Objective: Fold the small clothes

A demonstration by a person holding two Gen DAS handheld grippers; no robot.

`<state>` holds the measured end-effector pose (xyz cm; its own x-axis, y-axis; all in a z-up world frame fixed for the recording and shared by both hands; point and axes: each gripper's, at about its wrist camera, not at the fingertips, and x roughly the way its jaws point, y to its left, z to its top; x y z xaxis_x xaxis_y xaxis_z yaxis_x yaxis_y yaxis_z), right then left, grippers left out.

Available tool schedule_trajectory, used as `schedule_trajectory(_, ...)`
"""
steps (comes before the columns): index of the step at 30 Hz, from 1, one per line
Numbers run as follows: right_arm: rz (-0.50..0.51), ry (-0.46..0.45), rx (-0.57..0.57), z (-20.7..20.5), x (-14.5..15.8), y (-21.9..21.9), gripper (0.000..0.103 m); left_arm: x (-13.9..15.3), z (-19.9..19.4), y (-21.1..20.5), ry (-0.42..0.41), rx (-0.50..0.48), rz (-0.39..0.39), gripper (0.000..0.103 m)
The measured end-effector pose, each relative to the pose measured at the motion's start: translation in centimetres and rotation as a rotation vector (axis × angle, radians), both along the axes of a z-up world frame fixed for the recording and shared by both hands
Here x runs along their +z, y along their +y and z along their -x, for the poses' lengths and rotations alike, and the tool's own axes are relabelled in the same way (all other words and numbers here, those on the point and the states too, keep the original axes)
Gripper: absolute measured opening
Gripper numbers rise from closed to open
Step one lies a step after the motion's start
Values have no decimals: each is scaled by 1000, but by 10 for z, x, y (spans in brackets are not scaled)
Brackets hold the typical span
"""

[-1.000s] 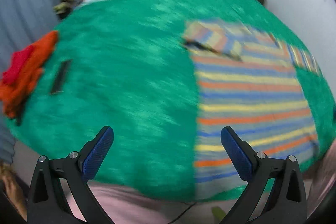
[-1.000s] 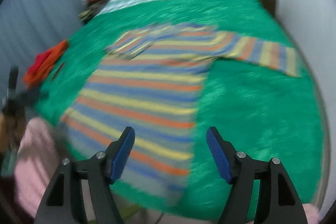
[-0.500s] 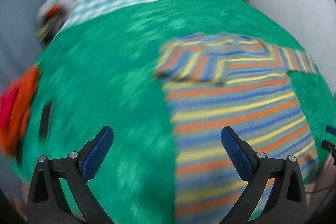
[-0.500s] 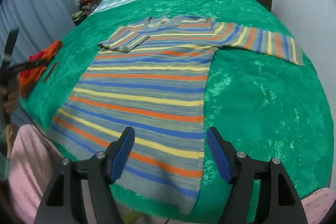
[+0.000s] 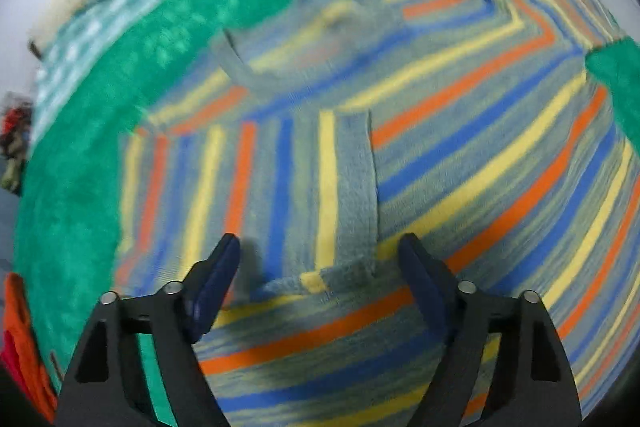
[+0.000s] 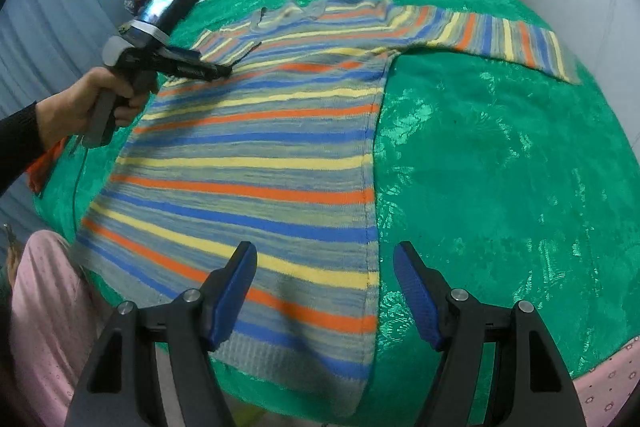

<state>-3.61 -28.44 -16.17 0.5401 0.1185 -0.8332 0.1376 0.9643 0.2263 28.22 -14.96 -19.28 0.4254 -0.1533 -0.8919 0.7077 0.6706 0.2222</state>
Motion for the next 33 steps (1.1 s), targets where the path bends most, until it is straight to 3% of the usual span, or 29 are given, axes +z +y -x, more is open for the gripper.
schedule_trajectory(1,-4,4,-1,0,-2,0,70,0,-1,3,20,7,30,75)
schedule_trajectory(3,-9,8,-7,-1,-4,-2,70,3,-8,14,90,53,79,9)
schedule_trajectory(4,-8,8,-11,-2,-5,-3,70,6,-12,16,80,85,74,8)
schedule_trajectory(6,-9,6,-16,-3,-5,-4,70,25,-21,38,89,167,176,8)
schedule_trajectory(8,-8,3,-20,-3,-4,-6,70,51,-39,83,89,319,330,8)
schedule_trajectory(9,-2,0,-22,-2,-3,-6,70,66,-53,122,77,444,422,7)
schedule_trajectory(11,11,-6,-15,-1,-2,-3,70,77,-76,183,57,632,511,7)
schedule_trajectory(13,18,-5,-7,0,-3,-1,70,75,-99,254,26,854,533,7)
schedule_trajectory(15,14,2,0,-2,-6,3,70,60,-115,312,46,1026,521,7)
schedule_trajectory(16,9,9,4,-4,-8,4,70,54,-117,324,50,1061,507,7)
schedule_trajectory(18,5,21,7,-7,-11,7,70,38,-118,345,63,1099,469,7)
schedule_trajectory(21,14,35,7,-11,-14,9,70,22,-120,338,56,1078,420,6)
schedule_trajectory(24,27,55,9,-14,-20,12,70,28,-116,330,9,1045,381,6)
schedule_trajectory(28,44,72,12,-17,-23,14,70,22,-108,351,15,1090,410,5)
schedule_trajectory(31,40,82,3,-21,-26,13,70,6,-106,356,21,1079,326,5)
schedule_trajectory(33,45,90,4,-23,-28,14,70,3,-106,356,9,1068,313,5)
